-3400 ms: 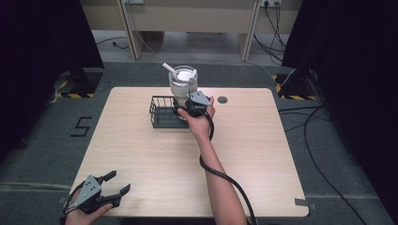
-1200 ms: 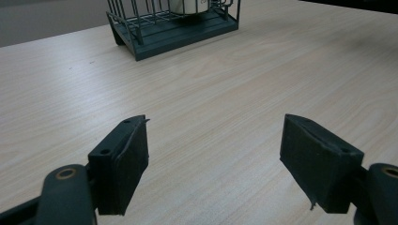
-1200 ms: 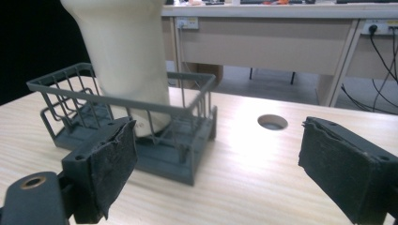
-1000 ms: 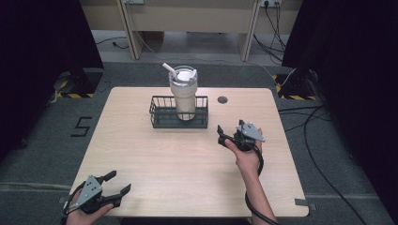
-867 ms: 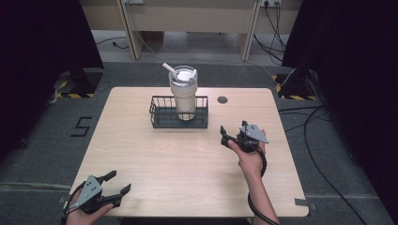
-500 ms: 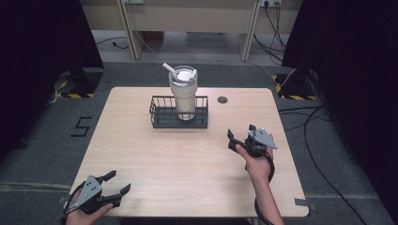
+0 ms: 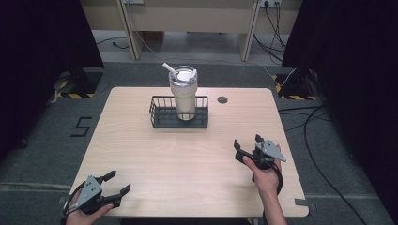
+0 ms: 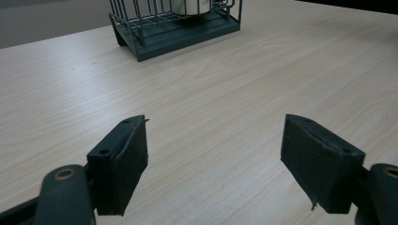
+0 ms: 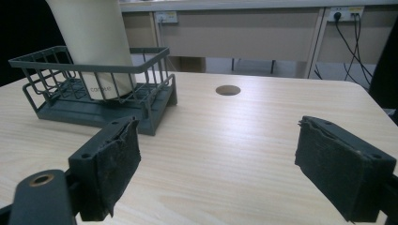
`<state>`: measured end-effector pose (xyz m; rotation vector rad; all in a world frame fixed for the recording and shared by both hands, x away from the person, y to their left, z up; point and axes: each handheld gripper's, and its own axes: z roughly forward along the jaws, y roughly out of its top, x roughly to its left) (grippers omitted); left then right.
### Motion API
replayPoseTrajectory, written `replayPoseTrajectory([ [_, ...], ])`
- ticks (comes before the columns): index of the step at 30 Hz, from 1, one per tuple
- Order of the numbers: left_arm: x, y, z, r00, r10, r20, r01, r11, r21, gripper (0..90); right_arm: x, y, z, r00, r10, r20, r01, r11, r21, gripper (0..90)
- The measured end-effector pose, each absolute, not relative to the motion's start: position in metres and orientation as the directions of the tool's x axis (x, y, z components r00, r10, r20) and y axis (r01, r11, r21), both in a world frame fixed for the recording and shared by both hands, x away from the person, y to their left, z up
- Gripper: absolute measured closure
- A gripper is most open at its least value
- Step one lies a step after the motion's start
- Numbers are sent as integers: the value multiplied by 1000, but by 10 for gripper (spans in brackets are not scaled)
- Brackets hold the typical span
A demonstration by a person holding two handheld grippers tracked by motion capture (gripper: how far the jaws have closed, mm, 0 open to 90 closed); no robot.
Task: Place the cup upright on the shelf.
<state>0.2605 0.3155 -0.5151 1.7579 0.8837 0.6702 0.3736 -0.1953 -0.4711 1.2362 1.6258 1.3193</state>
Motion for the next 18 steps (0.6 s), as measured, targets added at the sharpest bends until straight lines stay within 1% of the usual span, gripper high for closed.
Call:
replayPoseTrajectory([
  [18, 260, 315, -515, 577, 816, 37, 253, -222, 942, 229, 341, -221, -489, -283, 958, 41, 271, 39, 962, 148],
])
